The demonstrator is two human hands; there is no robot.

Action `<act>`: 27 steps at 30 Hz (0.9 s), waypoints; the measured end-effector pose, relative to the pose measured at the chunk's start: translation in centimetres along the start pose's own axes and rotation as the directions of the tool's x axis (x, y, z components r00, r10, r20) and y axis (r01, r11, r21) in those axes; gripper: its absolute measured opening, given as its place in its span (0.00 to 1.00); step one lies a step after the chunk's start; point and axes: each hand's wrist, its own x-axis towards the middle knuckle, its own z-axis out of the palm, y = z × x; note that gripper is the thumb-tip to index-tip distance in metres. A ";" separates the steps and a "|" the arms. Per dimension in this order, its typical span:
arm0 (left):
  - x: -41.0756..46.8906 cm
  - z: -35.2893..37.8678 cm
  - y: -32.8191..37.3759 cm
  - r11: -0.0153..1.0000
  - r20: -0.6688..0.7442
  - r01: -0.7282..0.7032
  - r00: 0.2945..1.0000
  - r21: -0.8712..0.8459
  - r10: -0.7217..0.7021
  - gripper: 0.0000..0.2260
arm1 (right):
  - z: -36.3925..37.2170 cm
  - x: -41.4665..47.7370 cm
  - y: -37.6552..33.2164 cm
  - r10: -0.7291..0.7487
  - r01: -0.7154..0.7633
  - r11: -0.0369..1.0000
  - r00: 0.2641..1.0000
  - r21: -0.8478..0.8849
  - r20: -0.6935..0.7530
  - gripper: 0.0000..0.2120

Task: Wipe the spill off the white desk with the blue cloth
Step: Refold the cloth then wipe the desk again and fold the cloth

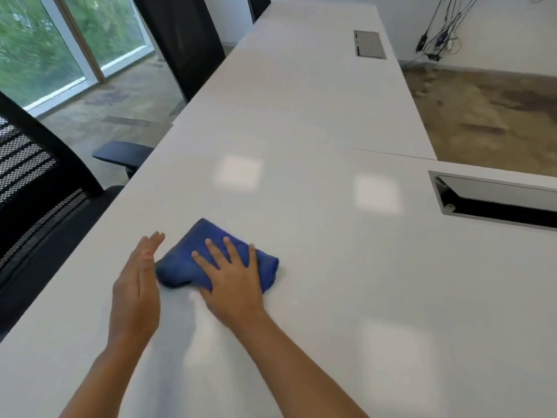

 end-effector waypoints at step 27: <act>-3.9 10.0 14.7 0.917 0.684 0.276 0.730 -0.288 -0.005 0.16 | -18.5 -8.1 12.4 0.352 -0.112 -0.720 0.791 0.685 0.500 0.22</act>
